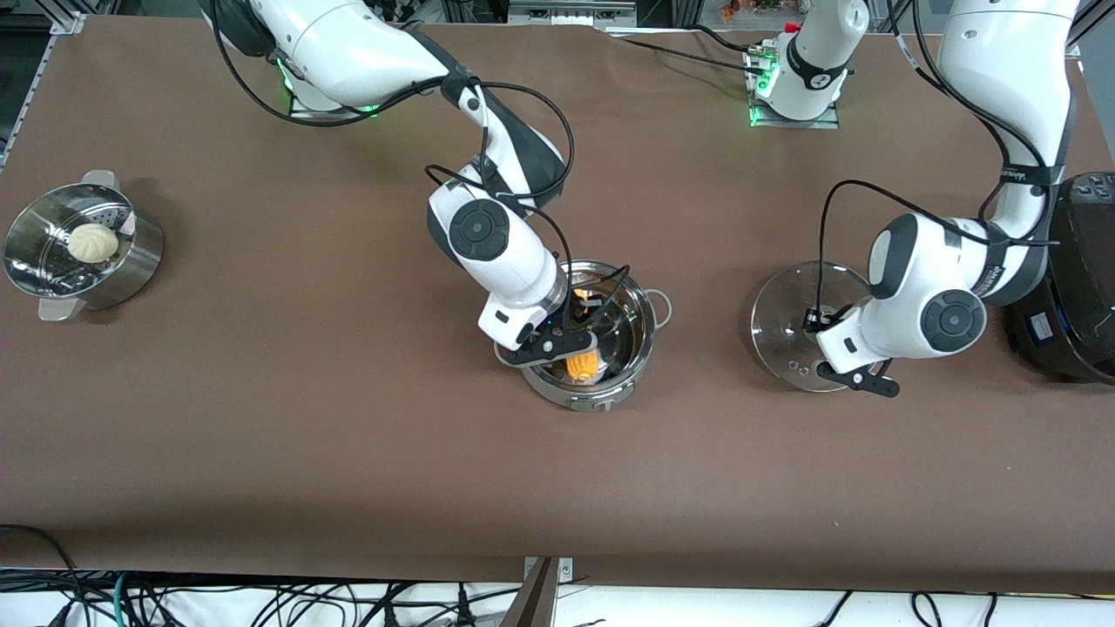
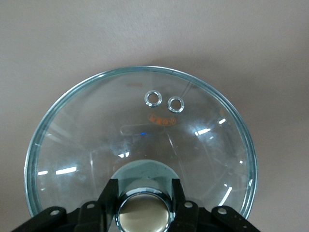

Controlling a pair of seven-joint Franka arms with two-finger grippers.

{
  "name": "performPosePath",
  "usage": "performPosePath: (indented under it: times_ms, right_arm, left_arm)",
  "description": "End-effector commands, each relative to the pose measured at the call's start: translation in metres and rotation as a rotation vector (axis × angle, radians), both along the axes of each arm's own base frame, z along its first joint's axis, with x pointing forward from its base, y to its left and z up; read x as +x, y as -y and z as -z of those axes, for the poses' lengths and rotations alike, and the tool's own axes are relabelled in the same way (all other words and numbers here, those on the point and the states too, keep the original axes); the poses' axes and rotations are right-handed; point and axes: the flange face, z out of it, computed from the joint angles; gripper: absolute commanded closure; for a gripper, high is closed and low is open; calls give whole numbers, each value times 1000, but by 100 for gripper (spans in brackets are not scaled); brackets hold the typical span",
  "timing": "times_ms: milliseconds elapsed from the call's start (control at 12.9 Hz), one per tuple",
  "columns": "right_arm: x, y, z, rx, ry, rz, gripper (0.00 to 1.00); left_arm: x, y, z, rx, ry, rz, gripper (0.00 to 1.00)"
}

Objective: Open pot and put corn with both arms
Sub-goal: 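Lower the corn into the pot while the left gripper sets the lid down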

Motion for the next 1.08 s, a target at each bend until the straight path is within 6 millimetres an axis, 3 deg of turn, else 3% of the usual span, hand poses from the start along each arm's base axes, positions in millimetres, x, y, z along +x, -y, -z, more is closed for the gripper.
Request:
performPosePath:
  times_ms: [0,155,232,310,387,465,697,852,1006]
  right_arm:
    - [4,-5,2,12,6,12,61]
    - [4,-5,5,8,4,11,57]
    - [3,-5,7,6,1,11,44]
    - [3,-5,6,6,4,9,3]
    - [3,-5,5,6,6,8,0]
    - [3,-5,3,5,5,8,0]
    - [1,-1,-14,-36,13,-15,0]
    - [11,25,-53,-90,21,-12,0]
    - [23,67,-98,-142,5,26,0]
  left_arm:
    - [-22,-10,20,-6,28,5,76]
    - [-26,-10,28,-8,31,6,75]
    - [-27,-10,28,-8,30,6,69]
    - [-27,-10,29,-8,28,6,51]
    - [-27,-10,30,-8,27,6,11]
    - [-27,-10,29,-7,25,6,0]
    - [-23,-9,9,-5,30,4,0]
    - [-20,-10,-46,0,96,-12,0]
    - [-29,-8,-102,10,120,-14,0]
